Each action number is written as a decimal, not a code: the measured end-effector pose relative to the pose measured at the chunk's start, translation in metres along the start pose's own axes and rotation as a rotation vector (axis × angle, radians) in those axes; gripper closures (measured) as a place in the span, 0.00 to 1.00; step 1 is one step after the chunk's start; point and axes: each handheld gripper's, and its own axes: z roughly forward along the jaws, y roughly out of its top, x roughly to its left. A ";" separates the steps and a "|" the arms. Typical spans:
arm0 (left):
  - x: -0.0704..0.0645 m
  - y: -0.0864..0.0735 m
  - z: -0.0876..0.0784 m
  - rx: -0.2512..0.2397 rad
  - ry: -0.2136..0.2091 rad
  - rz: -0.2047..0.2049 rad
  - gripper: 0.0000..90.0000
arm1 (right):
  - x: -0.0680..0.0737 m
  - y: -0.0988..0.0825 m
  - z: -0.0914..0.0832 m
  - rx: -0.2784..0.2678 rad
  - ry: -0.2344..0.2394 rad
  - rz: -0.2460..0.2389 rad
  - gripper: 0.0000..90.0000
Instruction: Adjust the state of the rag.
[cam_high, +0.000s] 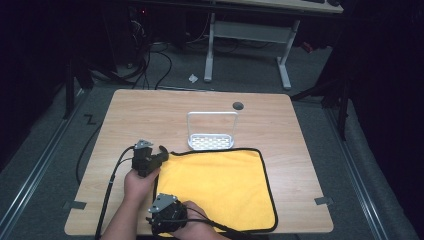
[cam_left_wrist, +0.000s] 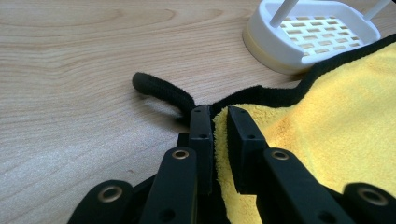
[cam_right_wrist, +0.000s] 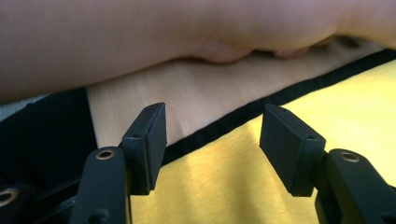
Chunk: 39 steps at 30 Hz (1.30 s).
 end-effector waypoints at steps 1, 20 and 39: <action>0.000 0.000 0.000 0.000 0.000 0.000 0.89 | 0.001 -0.001 0.002 0.014 0.007 -0.007 0.46; 0.001 0.000 0.000 0.005 -0.003 -0.019 0.89 | -0.006 -0.004 -0.001 0.011 -0.053 -0.048 0.92; 0.004 0.008 -0.017 -0.143 -0.064 -0.154 0.91 | -0.028 -0.001 -0.054 -0.176 -0.051 -0.017 0.92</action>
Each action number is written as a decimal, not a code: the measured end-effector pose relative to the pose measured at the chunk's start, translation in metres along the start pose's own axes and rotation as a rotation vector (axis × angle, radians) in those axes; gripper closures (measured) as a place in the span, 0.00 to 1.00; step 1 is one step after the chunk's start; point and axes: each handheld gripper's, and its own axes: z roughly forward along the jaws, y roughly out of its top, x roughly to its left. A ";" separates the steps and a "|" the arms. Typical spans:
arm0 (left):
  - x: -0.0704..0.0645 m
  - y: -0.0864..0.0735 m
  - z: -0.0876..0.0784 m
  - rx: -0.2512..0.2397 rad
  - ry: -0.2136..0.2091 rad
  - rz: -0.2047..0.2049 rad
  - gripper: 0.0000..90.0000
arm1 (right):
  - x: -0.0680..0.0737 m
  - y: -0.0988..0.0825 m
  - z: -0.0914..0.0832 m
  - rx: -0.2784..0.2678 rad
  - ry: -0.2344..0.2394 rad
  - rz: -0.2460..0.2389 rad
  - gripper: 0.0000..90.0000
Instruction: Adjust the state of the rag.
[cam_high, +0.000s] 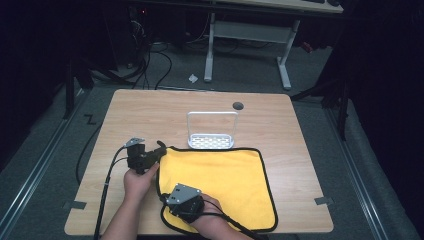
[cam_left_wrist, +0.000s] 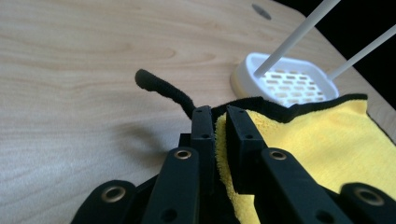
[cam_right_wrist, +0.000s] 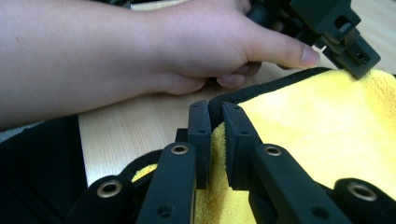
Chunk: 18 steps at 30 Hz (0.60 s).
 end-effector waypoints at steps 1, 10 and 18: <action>-0.001 0.001 -0.002 -0.008 0.002 0.002 0.91 | 0.001 0.001 -0.002 -0.008 -0.004 -0.001 0.92; 0.003 0.013 -0.033 -0.045 0.054 0.021 0.91 | 0.013 0.027 -0.005 -0.068 -0.002 -0.035 0.92; 0.027 0.020 -0.081 -0.075 0.131 0.013 0.91 | 0.032 0.055 0.016 -0.095 0.048 -0.074 0.92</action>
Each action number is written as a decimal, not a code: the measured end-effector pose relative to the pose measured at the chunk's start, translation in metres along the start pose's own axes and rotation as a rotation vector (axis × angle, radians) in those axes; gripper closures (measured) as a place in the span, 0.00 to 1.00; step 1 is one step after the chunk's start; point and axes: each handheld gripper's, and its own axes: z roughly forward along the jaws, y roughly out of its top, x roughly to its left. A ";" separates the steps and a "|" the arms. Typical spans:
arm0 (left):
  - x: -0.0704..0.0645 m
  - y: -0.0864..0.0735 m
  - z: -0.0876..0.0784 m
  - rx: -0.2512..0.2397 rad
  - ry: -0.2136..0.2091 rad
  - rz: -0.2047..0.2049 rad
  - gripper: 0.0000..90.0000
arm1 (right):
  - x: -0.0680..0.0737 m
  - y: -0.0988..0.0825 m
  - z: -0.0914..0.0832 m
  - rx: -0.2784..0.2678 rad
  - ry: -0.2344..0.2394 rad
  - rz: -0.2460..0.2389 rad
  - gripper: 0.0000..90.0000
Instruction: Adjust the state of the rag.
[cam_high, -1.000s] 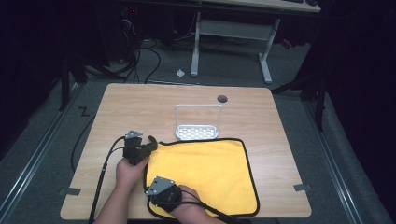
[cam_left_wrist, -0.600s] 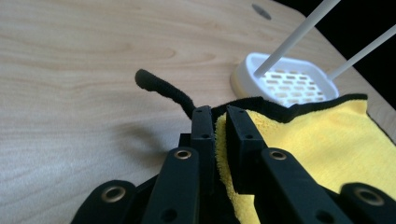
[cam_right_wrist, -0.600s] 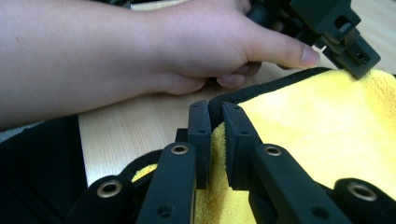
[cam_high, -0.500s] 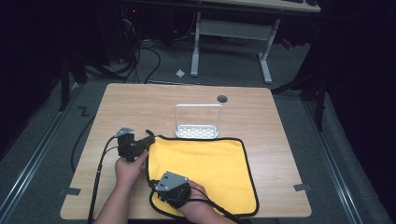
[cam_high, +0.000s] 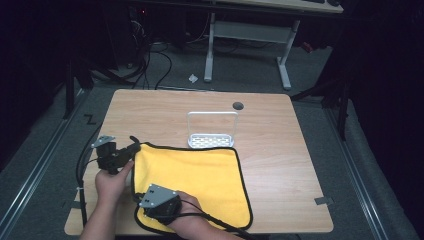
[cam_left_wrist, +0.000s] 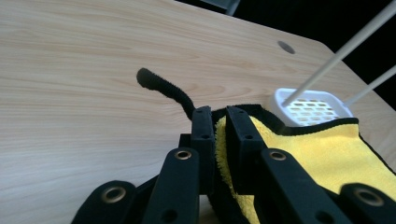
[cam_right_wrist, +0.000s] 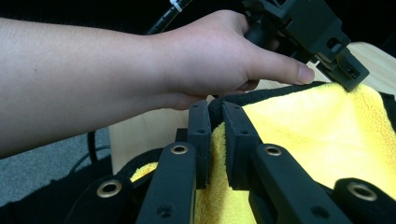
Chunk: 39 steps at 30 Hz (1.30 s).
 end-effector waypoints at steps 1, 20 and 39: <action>0.002 0.001 -0.004 -0.003 0.008 0.005 0.91 | 0.002 0.004 0.003 -0.002 0.005 -0.010 0.92; -0.076 0.000 0.039 -0.021 0.010 0.045 0.92 | -0.018 -0.036 -0.058 0.006 -0.101 0.012 0.92; -0.166 -0.010 0.105 0.028 -0.055 0.127 0.91 | -0.068 -0.132 -0.147 0.102 -0.278 0.193 0.92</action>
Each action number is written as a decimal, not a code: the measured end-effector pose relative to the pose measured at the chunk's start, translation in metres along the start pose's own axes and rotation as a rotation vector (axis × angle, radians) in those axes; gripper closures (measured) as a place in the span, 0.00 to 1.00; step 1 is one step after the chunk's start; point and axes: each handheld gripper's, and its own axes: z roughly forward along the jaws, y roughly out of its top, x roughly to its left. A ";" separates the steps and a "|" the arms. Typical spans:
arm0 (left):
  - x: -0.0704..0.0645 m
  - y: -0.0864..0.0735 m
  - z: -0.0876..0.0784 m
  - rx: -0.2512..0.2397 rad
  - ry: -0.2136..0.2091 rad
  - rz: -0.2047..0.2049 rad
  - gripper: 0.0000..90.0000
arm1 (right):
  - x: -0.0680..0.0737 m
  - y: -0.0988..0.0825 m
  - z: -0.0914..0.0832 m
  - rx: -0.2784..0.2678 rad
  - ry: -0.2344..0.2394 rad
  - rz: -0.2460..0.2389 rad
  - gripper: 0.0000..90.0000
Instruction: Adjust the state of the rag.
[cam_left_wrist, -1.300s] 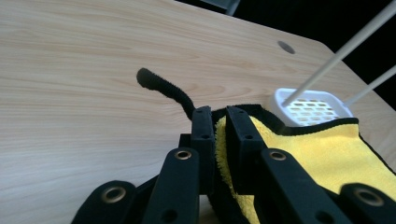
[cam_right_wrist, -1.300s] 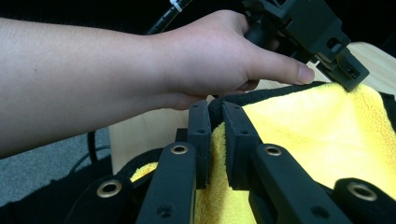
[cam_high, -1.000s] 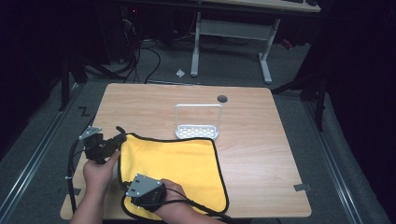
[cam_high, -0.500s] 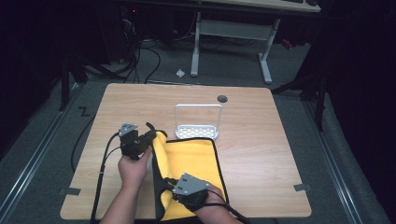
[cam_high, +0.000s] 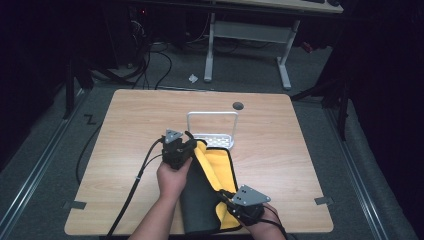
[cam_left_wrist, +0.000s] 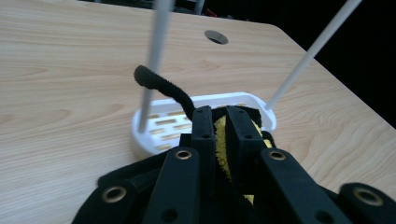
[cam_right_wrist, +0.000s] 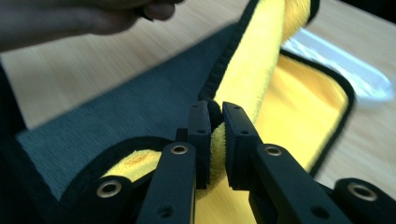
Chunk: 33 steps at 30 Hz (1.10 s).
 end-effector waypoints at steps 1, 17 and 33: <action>-0.003 -0.001 0.004 0.008 -0.004 0.002 0.91 | -0.003 -0.004 -0.001 0.008 -0.005 0.009 0.92; -0.037 -0.004 0.037 0.045 -0.109 0.034 0.77 | -0.014 -0.031 -0.019 0.049 -0.027 0.056 0.79; -0.022 -0.027 -0.004 0.083 -0.139 0.108 0.59 | -0.026 -0.030 -0.021 0.017 -0.080 0.092 0.78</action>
